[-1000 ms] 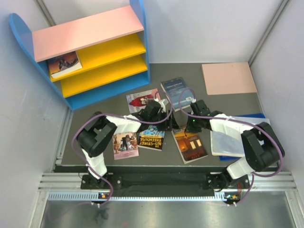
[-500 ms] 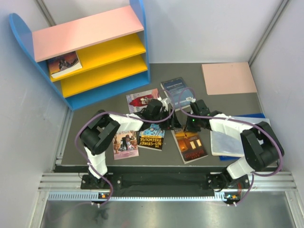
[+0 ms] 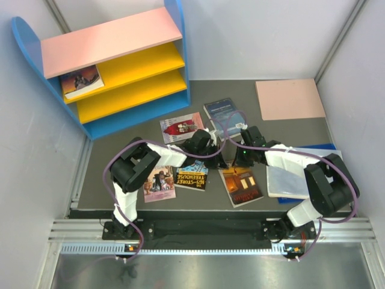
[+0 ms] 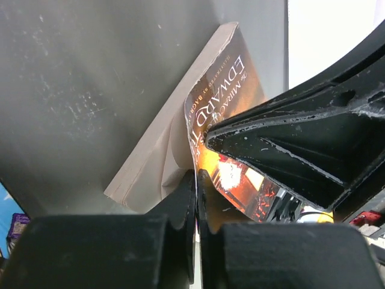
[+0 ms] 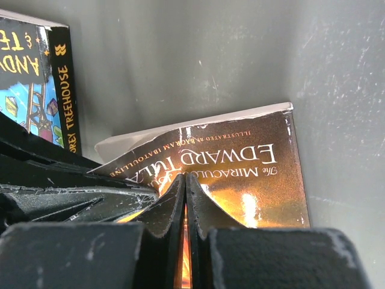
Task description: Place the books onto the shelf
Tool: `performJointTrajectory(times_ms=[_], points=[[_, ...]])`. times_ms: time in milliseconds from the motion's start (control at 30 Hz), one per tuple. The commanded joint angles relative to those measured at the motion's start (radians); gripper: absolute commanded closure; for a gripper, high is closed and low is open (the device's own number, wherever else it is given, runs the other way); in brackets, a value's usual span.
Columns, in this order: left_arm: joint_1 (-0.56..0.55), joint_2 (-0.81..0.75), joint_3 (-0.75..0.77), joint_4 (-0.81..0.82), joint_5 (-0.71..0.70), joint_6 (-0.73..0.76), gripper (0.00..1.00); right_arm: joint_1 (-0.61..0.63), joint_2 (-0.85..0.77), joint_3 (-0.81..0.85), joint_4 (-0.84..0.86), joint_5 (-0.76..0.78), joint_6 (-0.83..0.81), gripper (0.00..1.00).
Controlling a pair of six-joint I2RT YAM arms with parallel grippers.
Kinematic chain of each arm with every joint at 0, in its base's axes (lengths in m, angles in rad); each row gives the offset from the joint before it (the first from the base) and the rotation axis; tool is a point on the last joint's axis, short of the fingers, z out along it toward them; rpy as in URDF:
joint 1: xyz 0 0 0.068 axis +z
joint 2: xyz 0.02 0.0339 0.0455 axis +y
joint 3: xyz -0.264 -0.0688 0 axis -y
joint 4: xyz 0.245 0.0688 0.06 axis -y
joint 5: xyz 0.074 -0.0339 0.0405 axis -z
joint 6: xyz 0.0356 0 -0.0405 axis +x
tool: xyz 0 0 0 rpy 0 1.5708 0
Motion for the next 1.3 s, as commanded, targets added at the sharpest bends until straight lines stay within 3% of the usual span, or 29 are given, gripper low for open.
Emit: performJointTrajectory(times_ms=[0,67,133,233,500,600,800,1033,1267], points=[[-0.02,-0.02,-0.002,-0.046,0.008,0.028,1.0,0.004,0.006,-0.063,-0.104,0.104,-0.036,0.98],[-0.021,-0.05,0.021,-0.097,-0.017,0.08,1.0,0.004,-0.081,-0.062,-0.114,0.147,-0.051,0.84],[-0.018,-0.073,0.07,-0.193,-0.038,0.161,1.0,-0.002,-0.148,-0.063,-0.109,0.14,-0.083,0.59],[-0.015,-0.126,0.113,-0.278,-0.04,0.273,1.0,-0.029,-0.278,-0.091,-0.042,0.039,-0.164,0.52],[0.019,-0.274,0.092,-0.298,0.041,0.404,1.0,-0.103,-0.505,-0.151,0.02,-0.058,-0.244,0.43],[0.026,-0.325,0.084,-0.286,0.075,0.41,1.0,-0.152,-0.534,-0.193,0.069,-0.158,-0.258,0.33],[0.045,-0.411,0.089,-0.278,0.094,0.418,1.0,-0.247,-0.573,-0.261,0.194,-0.365,-0.254,0.27],[0.089,-0.436,0.078,-0.247,0.162,0.383,1.0,-0.289,-0.602,-0.341,0.437,-0.607,-0.208,0.26],[0.095,-0.416,0.075,-0.169,0.21,0.347,1.0,-0.289,-0.541,-0.401,0.586,-0.683,-0.191,0.26]])
